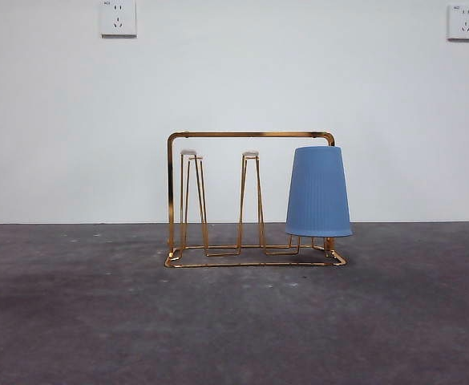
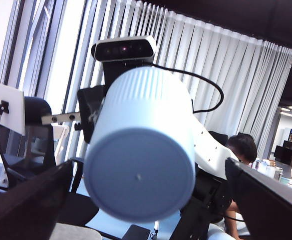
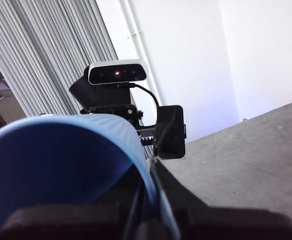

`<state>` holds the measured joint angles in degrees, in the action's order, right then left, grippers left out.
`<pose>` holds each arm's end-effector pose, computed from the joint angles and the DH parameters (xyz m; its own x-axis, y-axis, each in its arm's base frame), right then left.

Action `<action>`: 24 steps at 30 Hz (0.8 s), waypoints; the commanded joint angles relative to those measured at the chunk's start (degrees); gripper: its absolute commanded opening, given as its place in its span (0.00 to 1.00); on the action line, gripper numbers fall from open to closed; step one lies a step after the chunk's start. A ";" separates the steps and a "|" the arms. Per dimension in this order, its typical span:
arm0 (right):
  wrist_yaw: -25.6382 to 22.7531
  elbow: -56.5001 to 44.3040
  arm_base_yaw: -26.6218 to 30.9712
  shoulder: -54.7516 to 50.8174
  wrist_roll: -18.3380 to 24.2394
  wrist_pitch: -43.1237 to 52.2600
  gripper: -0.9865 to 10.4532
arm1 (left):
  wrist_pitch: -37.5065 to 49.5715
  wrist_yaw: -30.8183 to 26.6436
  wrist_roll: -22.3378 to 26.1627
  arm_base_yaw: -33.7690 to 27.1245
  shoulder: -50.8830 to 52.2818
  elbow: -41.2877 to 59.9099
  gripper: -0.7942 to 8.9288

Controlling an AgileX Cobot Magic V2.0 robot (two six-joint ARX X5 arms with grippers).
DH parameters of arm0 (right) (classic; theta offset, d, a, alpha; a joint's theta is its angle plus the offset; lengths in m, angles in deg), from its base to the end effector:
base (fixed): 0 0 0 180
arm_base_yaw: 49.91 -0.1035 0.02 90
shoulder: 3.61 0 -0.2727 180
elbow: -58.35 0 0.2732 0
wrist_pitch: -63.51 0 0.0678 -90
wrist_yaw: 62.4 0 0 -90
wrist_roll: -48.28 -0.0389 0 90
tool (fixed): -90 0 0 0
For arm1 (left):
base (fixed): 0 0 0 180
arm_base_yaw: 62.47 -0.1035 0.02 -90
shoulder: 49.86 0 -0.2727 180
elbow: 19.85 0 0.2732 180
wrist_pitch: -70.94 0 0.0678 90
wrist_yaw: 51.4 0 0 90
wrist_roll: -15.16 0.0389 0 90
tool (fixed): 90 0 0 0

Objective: Pick up cup 1,put cup 1 in the cup rack,pick up cup 2,put cup 2 in the cup rack

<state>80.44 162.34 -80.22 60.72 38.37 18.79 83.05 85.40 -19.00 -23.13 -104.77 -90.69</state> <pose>0.1597 0.1293 0.5156 0.1172 0.9917 -0.0533 -0.9623 0.1267 0.2407 0.1439 -0.1546 0.4460 0.0052 -0.9468 0.3218 0.9750 -0.0667 -0.2120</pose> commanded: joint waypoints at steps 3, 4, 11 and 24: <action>0.31 -0.17 -0.11 1.03 -0.59 0.59 0.08 | 1.70 -0.35 -0.37 0.22 -1.09 0.20 0.64; 0.31 -0.17 -0.11 1.22 -0.59 0.61 0.08 | 1.73 -0.37 -0.35 0.42 -1.31 0.20 0.64; 1.36 -0.17 -0.13 3.19 -1.25 1.90 0.08 | 3.32 -1.18 -0.35 1.27 -2.64 0.20 0.64; 1.40 -0.17 -2.47 5.18 -1.86 3.87 0.08 | 3.54 -2.95 -0.35 2.03 -2.99 0.20 0.46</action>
<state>81.64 162.32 -82.47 65.77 37.25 21.85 86.13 82.39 -19.02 -21.34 -107.57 -90.69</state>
